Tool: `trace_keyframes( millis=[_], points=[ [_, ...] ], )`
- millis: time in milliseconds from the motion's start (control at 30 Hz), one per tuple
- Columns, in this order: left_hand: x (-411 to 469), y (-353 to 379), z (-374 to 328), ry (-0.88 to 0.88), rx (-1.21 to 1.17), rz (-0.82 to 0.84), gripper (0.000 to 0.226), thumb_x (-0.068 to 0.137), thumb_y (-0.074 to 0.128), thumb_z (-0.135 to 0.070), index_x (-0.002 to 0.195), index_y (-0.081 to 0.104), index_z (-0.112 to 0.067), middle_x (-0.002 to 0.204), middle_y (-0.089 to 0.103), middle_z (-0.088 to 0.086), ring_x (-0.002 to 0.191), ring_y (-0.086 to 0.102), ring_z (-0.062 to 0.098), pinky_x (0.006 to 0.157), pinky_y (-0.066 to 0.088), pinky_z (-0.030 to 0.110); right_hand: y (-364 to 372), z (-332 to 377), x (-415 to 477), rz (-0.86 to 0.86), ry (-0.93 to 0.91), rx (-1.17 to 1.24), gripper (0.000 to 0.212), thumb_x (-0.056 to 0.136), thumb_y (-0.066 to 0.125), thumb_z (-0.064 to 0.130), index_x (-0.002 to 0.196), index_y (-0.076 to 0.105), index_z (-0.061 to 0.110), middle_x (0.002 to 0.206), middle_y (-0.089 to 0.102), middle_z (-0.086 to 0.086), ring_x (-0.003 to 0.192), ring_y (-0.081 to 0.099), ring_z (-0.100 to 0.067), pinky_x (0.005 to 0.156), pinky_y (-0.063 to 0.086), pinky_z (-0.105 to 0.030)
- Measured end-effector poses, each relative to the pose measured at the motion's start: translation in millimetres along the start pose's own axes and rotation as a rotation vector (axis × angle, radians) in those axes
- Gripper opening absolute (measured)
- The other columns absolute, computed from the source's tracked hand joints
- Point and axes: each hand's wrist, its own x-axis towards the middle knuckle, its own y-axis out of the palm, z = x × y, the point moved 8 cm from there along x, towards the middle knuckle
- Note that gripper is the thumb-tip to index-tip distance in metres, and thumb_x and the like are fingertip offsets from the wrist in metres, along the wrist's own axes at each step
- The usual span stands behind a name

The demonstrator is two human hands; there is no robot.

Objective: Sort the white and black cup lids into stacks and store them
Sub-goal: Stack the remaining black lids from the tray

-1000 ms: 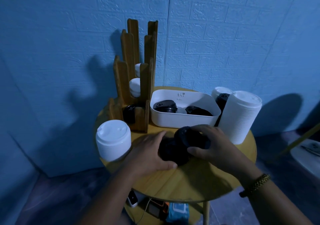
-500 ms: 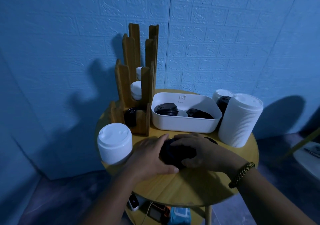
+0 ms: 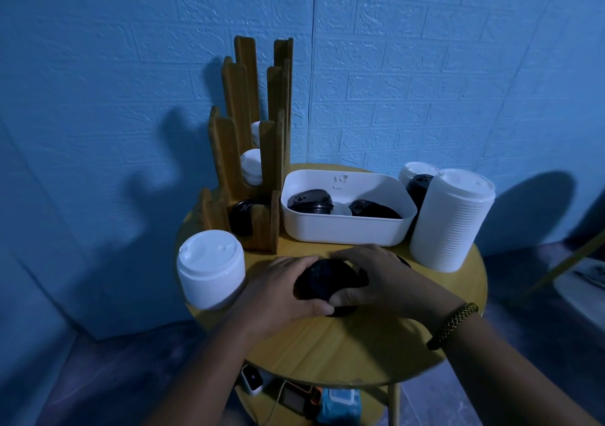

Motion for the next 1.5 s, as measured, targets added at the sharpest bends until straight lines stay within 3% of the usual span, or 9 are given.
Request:
trace_keyframes(
  millis=[100,333,567,700,833,1033,1233,1400,1500],
  points=[
    [-0.2,2.0,1.3,-0.001,0.01,0.01,0.087,0.081,0.071,-0.065,0.155,0.03,-0.043,0.155,0.037,-0.015,0.135,0.039,0.006,0.103,0.042,0.03,-4.1,0.1,-0.3,-0.029,-0.044,-0.037,0.062,0.088,0.065,0.054,0.144,0.044,0.036,0.14,0.048,0.012,0.12,0.033,0.0,0.114,0.033,-0.042],
    [3.3,5.9,0.3,0.042,0.058,0.027,0.09,0.081,0.069,-0.068,0.157,0.029,-0.038,0.159,0.025,-0.021,0.132,0.022,-0.009,0.105,0.031,0.023,-2.3,-1.6,0.6,0.047,-0.008,-0.041,0.082,0.078,0.071,0.062,0.148,0.039,0.035,0.145,0.042,0.013,0.122,0.025,0.002,0.118,0.025,-0.038],
    [1.1,5.9,0.0,0.037,0.073,0.041,0.093,0.08,0.071,-0.068,0.156,0.021,-0.049,0.159,0.027,-0.019,0.14,0.031,0.005,0.105,0.037,0.029,2.7,-6.3,-4.8,0.058,0.059,-0.047,0.082,0.076,0.069,0.065,0.148,0.034,0.047,0.157,0.03,0.004,0.148,0.014,-0.023,0.119,0.012,-0.048],
    [0.2,3.7,-0.9,0.015,0.056,0.046,0.09,0.079,0.072,-0.067,0.154,0.026,-0.051,0.156,0.032,-0.017,0.135,0.036,0.005,0.101,0.039,0.028,2.0,-3.9,-11.1,0.026,0.014,-0.051,0.078,0.082,0.061,0.066,0.15,0.035,0.039,0.158,0.029,0.006,0.148,0.012,-0.014,0.122,0.008,-0.047],
    [-1.4,4.2,-2.0,-0.002,0.07,0.057,0.088,0.081,0.07,-0.067,0.155,0.025,-0.047,0.158,0.028,-0.016,0.137,0.033,0.005,0.103,0.038,0.029,-11.7,-31.1,-25.3,-0.291,0.069,-0.038,0.082,0.082,0.032,0.084,0.145,0.044,0.032,0.149,0.044,0.009,0.138,0.034,-0.011,0.116,0.031,-0.045],
    [1.2,7.4,1.4,-0.001,0.025,0.061,0.11,0.07,0.062,-0.087,0.157,0.008,-0.048,0.161,0.025,-0.023,0.146,0.024,0.006,0.114,0.035,0.043,6.8,-68.0,-40.8,-0.351,0.305,-0.158,0.076,0.087,0.047,0.073,0.149,0.03,0.034,0.146,0.04,0.005,0.13,0.039,-0.017,0.109,0.037,-0.038],
    [3.6,8.1,4.3,-0.033,-0.001,0.044,0.108,0.076,0.068,-0.077,0.158,0.007,-0.045,0.157,0.034,-0.022,0.144,0.03,0.007,0.104,0.034,0.033,-9.4,-51.0,-36.7,-0.519,0.179,0.131,0.072,0.083,0.068,0.057,0.144,0.039,0.031,0.13,0.047,0.011,0.116,0.047,-0.01,0.097,0.048,-0.032],
    [4.1,7.8,7.5,-0.061,0.002,0.045,0.114,0.075,0.075,-0.07,0.157,0.0,-0.047,0.162,0.03,-0.013,0.146,0.03,0.011,0.113,0.038,0.04,15.3,-12.9,-15.9,-0.116,-0.054,0.267,0.074,0.082,0.074,0.046,0.144,0.035,0.041,0.138,0.036,0.026,0.126,0.039,0.001,0.108,0.044,-0.031],
    [3.6,8.4,7.1,-0.05,0.042,0.057,0.116,0.073,0.077,-0.068,0.158,0.001,-0.045,0.161,0.032,-0.013,0.145,0.031,0.012,0.114,0.039,0.042,21.1,-9.2,-11.5,-0.057,-0.074,0.265,0.07,0.085,0.072,0.043,0.145,0.034,0.045,0.143,0.026,0.026,0.129,0.034,-0.002,0.107,0.043,-0.027]
  ],
)
